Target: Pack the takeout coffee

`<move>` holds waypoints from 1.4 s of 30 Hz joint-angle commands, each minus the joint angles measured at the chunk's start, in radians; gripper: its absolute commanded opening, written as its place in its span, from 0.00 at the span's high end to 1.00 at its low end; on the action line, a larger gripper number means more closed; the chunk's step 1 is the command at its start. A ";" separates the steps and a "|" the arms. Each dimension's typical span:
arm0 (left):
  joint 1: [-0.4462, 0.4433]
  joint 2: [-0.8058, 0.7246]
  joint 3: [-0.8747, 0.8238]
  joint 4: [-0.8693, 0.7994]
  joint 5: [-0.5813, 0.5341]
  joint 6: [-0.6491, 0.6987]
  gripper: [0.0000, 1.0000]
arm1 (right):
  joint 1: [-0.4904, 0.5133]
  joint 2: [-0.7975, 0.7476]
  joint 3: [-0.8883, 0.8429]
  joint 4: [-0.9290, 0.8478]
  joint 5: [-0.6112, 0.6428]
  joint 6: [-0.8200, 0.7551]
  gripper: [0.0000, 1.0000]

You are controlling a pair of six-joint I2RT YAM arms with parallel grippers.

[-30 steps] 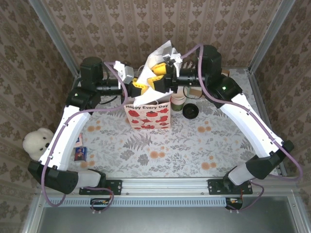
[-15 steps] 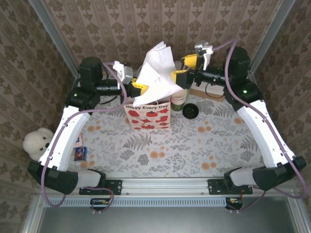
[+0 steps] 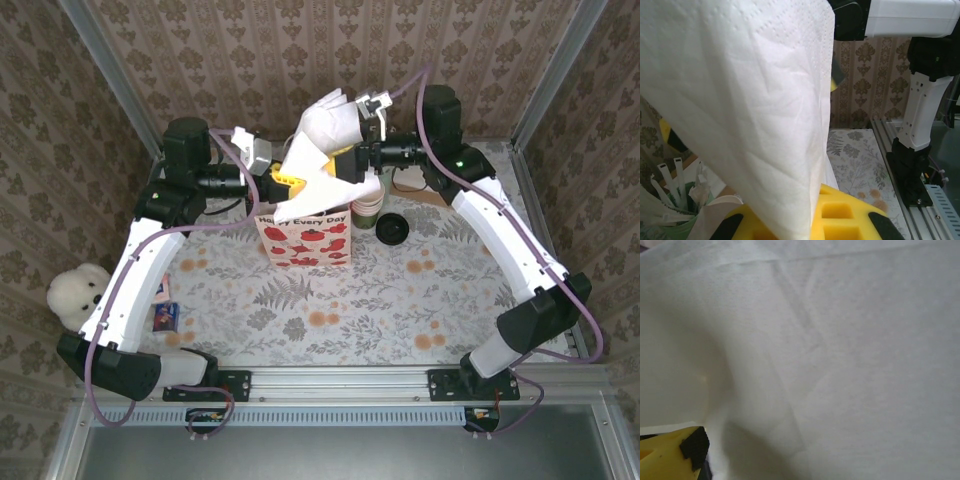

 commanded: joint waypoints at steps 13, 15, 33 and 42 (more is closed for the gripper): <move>-0.052 0.037 0.039 0.018 -0.446 -0.140 1.00 | 0.124 -0.084 -0.016 0.035 0.170 -0.061 0.00; -0.070 0.039 0.042 0.022 -0.515 -0.150 1.00 | 0.154 -0.085 -0.023 0.052 0.248 -0.068 0.00; -0.051 -0.089 -0.098 0.044 -0.556 -0.137 0.65 | 0.203 -0.015 0.077 -0.067 0.500 -0.188 0.94; 0.089 -0.322 -0.352 0.152 -0.803 -0.433 0.01 | 0.174 0.115 0.262 -0.196 0.549 -0.305 0.95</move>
